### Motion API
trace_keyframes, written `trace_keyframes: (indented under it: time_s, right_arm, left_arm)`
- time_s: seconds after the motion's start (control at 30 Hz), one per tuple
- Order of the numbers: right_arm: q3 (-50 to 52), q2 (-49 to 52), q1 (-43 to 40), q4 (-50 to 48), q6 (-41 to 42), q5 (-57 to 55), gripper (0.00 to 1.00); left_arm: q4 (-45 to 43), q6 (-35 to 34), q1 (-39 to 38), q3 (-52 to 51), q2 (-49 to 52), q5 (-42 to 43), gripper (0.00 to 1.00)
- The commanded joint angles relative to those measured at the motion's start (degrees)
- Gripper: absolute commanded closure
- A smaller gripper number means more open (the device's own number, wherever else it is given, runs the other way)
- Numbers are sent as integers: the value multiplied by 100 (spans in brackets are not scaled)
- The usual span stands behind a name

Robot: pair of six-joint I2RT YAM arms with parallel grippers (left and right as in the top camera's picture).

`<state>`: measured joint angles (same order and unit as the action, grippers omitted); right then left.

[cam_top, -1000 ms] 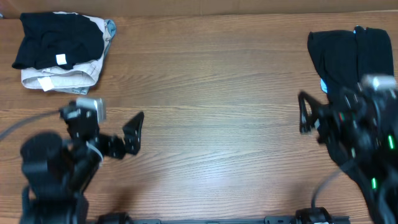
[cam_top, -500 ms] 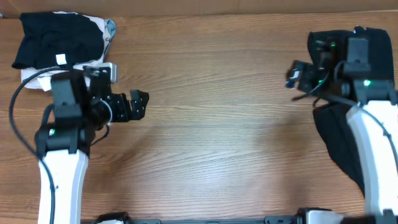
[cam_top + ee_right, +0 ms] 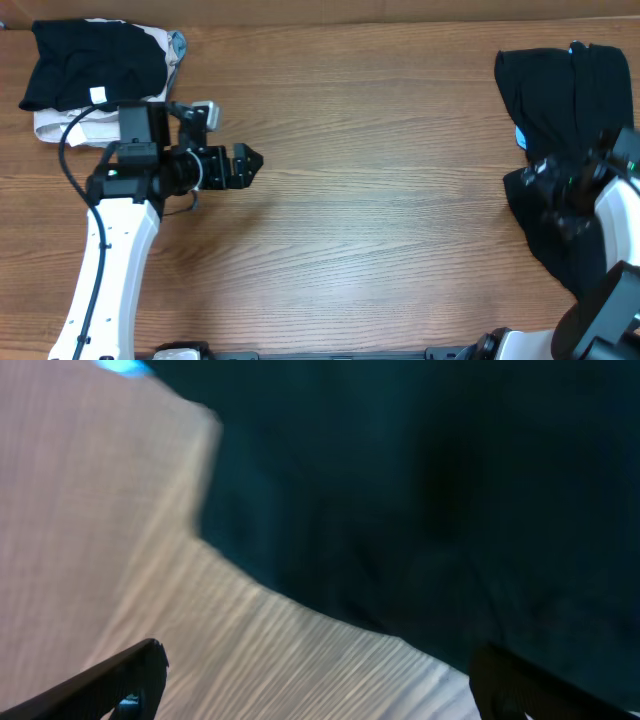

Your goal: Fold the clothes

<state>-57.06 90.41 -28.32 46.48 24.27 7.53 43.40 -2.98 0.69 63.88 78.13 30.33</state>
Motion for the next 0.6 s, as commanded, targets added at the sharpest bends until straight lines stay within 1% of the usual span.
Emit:
trace_keyframes:
  time_s: [0.0,0.1,0.33,0.43,0.57]
  right_arm:
    - [516,-20,-68,-396,151,431,0]
    - [732,-20,-68,-579,151,251,0]
    - [763,-17,-68,-632,157,-369,0]
    - [820,-17,-68,-826,221,-431,0]
    - [1025,-15,-63,-1139,245,-426,5]
  left_arm:
    - [-98,195,-245,90,35,-151,0]
    - [-179,190,-409,90,35,-295,0]
    - [-205,166,-634,90,35,-354,1]
    - [-212,166,-719,90,35,-367,1]
    - [-208,166,-789,87,35,-382,1]
